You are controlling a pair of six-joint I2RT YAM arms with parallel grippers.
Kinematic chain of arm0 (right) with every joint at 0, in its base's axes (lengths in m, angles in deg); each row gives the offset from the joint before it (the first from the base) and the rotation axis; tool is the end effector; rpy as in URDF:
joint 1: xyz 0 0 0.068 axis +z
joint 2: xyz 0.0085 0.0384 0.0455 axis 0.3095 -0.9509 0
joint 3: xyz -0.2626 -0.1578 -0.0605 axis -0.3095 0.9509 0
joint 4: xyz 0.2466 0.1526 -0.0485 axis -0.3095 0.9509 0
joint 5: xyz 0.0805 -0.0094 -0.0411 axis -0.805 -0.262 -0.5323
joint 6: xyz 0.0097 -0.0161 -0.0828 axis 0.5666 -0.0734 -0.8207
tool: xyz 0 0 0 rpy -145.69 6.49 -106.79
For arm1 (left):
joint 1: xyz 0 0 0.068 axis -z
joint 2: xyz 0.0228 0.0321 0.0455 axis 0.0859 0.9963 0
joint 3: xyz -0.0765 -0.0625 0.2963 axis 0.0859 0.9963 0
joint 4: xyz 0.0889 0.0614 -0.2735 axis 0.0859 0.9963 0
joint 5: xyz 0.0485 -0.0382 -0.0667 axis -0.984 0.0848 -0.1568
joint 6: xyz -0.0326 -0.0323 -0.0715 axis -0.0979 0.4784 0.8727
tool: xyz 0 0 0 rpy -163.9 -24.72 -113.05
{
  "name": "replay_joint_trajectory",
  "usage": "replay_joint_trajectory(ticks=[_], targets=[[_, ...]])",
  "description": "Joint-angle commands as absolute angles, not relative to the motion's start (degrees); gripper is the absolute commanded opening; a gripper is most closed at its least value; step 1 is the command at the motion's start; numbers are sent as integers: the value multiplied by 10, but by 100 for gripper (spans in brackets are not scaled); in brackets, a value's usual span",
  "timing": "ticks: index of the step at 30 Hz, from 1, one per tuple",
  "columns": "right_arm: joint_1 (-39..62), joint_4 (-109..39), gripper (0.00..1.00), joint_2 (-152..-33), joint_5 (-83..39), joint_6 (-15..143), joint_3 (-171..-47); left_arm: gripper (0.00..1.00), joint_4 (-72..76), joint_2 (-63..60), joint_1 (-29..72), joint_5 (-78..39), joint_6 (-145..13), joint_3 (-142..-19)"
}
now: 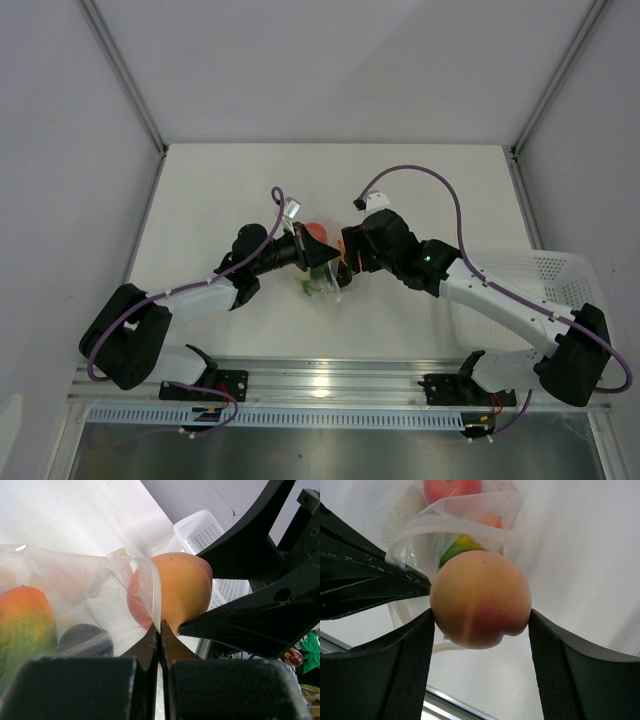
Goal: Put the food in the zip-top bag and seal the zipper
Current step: Place the fake fruit in the zipper food storage bag.
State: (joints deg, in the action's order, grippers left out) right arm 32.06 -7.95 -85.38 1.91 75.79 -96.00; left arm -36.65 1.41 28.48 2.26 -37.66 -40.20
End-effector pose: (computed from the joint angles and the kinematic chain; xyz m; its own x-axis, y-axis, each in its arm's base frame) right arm 0.2303 0.2431 0.3182 -0.5753 -0.2125 -0.7899 -0.4393 0.8948 0.0792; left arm 0.2552 -0.2133 0.2370 -0.6362 -0.2463 -0.7311 0.6326 0.3759 -0.6771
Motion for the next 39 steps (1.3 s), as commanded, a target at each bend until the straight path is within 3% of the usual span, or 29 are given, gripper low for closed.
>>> replay_joint_trajectory(ticks=[1, 34, 39], targets=[[329, -75, 0, -835, 17, 750, -970, 0, -380, -3, 287, 19, -393, -405], [366, -173, 0, -883, -27, 795, -928, 0, -376, -19, 291, 21, -397, -406], [366, -227, 10, -899, -4, 802, -911, 1, -374, -22, 291, 16, -401, -401]])
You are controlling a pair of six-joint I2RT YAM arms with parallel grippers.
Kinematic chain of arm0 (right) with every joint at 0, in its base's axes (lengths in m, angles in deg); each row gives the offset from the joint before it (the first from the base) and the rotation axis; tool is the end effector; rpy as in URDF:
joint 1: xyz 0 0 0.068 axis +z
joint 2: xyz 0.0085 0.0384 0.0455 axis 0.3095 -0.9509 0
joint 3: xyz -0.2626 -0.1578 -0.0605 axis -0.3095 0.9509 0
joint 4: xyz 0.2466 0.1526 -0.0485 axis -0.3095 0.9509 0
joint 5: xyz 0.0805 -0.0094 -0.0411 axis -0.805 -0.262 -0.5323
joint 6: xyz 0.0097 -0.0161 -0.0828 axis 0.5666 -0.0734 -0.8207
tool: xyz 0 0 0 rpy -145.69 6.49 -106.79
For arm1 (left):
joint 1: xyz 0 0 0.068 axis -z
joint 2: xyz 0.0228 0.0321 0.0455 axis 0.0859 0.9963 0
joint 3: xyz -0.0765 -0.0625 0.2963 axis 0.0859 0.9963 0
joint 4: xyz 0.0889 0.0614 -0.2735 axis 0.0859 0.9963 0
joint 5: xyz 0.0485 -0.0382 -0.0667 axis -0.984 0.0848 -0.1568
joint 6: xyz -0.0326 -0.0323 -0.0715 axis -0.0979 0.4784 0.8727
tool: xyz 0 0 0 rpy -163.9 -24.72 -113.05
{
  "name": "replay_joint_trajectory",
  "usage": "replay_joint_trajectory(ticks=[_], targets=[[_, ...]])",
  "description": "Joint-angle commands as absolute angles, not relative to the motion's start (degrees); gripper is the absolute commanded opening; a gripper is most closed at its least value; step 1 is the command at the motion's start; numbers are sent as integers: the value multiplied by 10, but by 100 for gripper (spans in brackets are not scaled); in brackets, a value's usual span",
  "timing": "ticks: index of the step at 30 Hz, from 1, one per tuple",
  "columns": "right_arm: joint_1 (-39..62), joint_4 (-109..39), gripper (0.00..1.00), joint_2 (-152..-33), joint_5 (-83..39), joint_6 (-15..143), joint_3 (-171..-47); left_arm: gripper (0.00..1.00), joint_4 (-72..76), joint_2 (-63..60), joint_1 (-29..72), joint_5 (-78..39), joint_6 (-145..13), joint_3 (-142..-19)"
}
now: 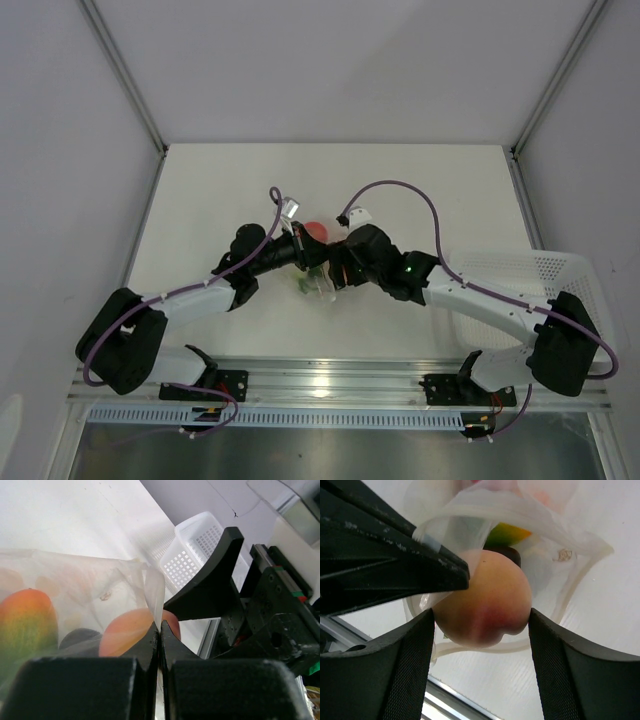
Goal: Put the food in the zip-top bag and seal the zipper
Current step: Place the fake fruit in the zipper food storage bag.
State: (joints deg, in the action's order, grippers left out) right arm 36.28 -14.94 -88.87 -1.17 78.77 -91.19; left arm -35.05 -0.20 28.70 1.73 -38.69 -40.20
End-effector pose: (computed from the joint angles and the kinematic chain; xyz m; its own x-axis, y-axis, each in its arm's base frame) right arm 0.2169 0.2732 0.2783 -0.6064 -0.2325 -0.7604 -0.5044 0.8517 0.1418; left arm 0.2518 -0.2118 0.2418 -0.6230 -0.2424 -0.7437 0.6423 0.3841 -0.6632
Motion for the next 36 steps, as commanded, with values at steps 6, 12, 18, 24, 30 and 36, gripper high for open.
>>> replay_joint_trajectory(ticks=[6, 12, 18, 24, 30, 36], targets=[[366, -232, 71, -917, 66, 825, -925, 1, -373, -28, 291, 12, -401, -400], [368, -186, 99, -903, 104, 842, -932, 1, -373, -27, 292, 11, -400, -399], [374, -150, 99, -852, 125, 852, -919, 1, -358, -23, 298, -8, -401, -399], [383, -90, 99, -800, 131, 884, -928, 1, -312, -46, 313, -42, -415, -400], [407, -49, 99, -769, 24, 892, -933, 1, -182, -79, 347, -130, -412, -456], [488, -20, 99, -753, 57, 1009, -930, 0, -77, -88, 398, -239, -387, -524]])
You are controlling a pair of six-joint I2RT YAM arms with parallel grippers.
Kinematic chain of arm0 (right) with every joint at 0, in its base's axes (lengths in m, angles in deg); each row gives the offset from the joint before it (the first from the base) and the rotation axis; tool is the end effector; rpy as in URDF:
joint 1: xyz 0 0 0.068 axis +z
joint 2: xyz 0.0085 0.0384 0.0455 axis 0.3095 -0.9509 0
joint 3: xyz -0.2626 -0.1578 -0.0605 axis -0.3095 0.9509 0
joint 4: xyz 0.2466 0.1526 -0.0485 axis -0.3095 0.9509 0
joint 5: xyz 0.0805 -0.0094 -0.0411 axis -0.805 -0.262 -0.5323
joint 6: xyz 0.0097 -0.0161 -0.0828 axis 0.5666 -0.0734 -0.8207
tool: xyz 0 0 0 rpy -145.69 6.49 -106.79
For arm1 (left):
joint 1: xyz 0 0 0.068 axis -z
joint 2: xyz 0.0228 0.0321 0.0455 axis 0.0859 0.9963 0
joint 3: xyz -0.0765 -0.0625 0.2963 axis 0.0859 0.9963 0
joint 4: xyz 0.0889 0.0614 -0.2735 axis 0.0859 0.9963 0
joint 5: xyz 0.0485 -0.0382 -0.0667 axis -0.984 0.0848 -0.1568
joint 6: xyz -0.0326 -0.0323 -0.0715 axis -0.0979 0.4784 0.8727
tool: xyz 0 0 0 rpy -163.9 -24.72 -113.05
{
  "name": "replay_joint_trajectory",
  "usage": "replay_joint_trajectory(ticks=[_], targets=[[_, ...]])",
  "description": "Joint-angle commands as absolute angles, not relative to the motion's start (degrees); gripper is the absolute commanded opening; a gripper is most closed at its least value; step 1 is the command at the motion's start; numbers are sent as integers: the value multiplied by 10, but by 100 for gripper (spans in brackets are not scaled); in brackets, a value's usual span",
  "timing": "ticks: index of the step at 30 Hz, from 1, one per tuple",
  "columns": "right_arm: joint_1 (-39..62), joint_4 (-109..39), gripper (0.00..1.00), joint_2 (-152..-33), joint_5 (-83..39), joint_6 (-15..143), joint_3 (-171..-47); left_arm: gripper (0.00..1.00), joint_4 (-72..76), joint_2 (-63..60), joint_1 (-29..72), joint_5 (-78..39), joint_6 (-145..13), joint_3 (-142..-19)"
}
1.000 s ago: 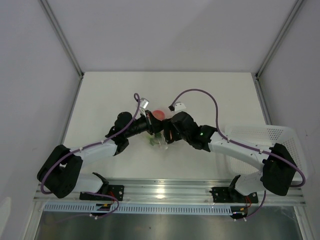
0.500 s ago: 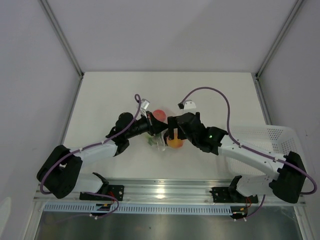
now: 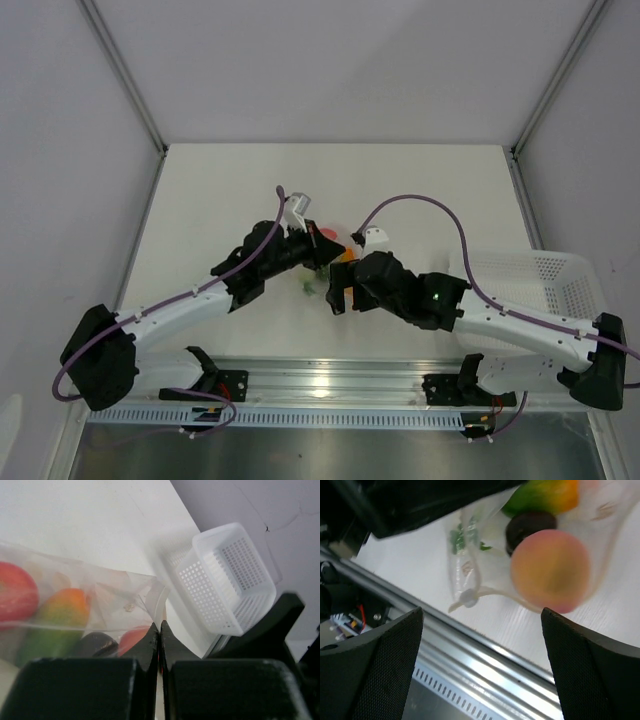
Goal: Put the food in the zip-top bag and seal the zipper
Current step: Place the fake fruit in the zipper food storage bag.
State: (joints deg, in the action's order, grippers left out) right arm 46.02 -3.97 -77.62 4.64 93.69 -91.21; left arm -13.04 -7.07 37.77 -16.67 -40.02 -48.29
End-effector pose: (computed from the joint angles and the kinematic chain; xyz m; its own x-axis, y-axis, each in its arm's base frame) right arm 0.1496 0.2524 0.3177 -0.6688 -0.0907 -0.7379 -0.4303 0.8566 0.2848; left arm 0.2321 -0.2339 0.2798 -0.6184 -0.2447 -0.7468 0.5395 0.5587 -0.6299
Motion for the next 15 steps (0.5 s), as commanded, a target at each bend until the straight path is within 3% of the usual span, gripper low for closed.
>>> replay_joint_trajectory(ticks=[1, 8, 15], targets=[[509, -13, 99, -751, 69, 1022, -930, 1, -73, -86, 402, -240, -380, -534], [492, 119, 97, -683, 160, 1062, -942, 1, -34, -102, 417, -228, -367, -551], [343, 126, 75, -592, 66, 954, -929, 1, 14, -116, 424, -197, -365, -561]])
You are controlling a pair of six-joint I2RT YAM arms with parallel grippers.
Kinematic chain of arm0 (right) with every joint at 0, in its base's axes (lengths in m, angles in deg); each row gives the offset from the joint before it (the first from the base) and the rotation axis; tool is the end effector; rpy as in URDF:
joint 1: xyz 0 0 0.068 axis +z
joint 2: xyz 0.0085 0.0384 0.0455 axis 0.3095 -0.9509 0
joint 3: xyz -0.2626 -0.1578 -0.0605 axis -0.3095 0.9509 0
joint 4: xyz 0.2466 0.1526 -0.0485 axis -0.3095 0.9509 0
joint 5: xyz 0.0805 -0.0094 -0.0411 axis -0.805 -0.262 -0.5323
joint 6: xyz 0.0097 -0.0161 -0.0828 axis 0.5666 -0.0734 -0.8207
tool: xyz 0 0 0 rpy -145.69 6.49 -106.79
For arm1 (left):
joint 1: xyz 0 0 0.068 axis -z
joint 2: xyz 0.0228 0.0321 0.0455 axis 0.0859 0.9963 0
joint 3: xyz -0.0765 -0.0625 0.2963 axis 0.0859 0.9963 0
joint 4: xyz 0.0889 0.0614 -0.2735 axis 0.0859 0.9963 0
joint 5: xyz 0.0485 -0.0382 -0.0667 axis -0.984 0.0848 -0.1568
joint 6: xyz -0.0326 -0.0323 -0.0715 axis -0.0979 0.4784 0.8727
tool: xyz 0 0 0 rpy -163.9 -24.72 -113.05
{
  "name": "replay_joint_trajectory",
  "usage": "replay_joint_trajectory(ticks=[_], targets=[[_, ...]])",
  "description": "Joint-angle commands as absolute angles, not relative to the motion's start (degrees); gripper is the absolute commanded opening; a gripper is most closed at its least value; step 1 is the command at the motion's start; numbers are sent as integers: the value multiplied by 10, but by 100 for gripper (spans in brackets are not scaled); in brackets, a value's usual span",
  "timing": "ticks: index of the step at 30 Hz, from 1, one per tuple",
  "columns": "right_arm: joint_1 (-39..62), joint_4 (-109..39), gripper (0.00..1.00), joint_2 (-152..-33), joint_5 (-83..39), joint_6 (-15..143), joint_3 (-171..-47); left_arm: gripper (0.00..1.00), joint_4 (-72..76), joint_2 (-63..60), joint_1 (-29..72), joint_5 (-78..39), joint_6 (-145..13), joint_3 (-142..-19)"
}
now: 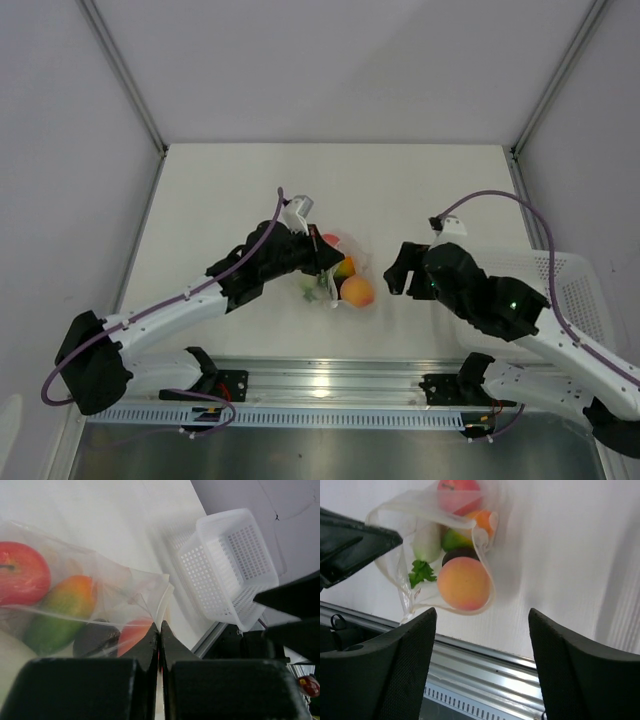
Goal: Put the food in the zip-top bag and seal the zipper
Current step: Place the fake fruit in the zipper food storage bag, then zip the zipper food storage bag at the center of the board.
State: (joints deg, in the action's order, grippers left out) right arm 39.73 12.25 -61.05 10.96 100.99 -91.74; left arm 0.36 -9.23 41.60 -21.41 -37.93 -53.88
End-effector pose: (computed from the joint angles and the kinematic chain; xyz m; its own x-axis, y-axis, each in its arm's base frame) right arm 0.1329 0.1513 0.3577 -0.6527 0.1375 -0.7450 -0.1929 0.9208 0.3389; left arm 0.2173 -0.2415 0.2988 -0.6738 -0.2127 -0.7077 0.4737 0.6107 -0.6345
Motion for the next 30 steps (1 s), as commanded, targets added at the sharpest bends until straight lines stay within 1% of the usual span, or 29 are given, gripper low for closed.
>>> replay_joint_trajectory(ticks=[1, 2, 3, 6, 8, 13, 24, 27, 28, 30], targets=[[323, 115, 74, -595, 32, 936, -915, 1, 10, -120, 428, -191, -359, -559], [307, 107, 69, -598, -2, 922, -907, 1, 10, -122, 431, -190, -357, -555], [296, 79, 68, -600, -47, 904, -898, 1, 13, -124, 432, -190, -357, -556], [293, 35, 60, -599, -70, 889, -863, 1, 23, -127, 438, -190, -356, -562], [294, 8, 54, -594, -84, 880, -837, 1, 29, -128, 440, -190, -355, -567], [293, -41, 49, -598, -83, 861, -803, 0, 38, -136, 445, -186, -354, -575], [287, -135, 42, -634, -108, 850, -752, 1, 55, -140, 452, -196, -351, -567], [282, -158, 36, -646, -110, 851, -741, 1, 59, -142, 454, -197, -353, -569], [280, -163, 32, -650, -115, 852, -737, 0, 61, -145, 455, -198, -352, -569], [280, -177, 32, -660, -121, 855, -731, 0, 66, -149, 455, -200, -354, -569]])
